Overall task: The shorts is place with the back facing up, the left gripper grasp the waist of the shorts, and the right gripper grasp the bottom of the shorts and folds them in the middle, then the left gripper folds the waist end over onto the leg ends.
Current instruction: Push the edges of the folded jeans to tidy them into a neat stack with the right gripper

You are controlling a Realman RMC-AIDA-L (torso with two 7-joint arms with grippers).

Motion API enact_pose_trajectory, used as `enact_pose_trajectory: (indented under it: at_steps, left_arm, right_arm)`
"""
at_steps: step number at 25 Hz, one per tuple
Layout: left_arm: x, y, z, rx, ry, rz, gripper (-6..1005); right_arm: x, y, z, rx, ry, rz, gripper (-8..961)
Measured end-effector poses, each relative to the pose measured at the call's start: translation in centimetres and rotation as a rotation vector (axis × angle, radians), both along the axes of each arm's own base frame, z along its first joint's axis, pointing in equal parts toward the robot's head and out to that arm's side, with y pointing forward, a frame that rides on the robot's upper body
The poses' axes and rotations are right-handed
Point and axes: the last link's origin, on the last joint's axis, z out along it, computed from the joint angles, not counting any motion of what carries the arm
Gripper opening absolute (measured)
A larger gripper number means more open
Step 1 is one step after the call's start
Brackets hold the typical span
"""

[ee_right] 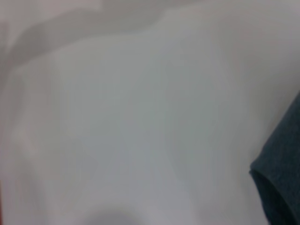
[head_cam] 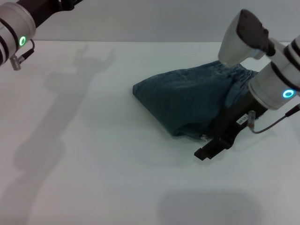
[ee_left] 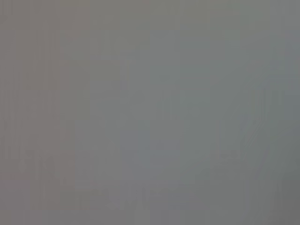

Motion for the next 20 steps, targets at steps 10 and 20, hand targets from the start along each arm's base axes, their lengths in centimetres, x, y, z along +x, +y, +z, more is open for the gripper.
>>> enact_pose_trajectory:
  at_steps: [10, 20]
  left_arm:
    - [-0.9, 0.2, -0.1, 0.001, -0.009, 0.028, 847]
    - [-0.9, 0.9, -0.5, 0.002, -0.001, 0.035, 847]
  right_arm:
    - [0.9, 1.7, -1.2, 0.131, -0.008, 0.024, 578]
    - [0.9, 3.9, -1.8, 0.277, -0.011, 0.082, 579]
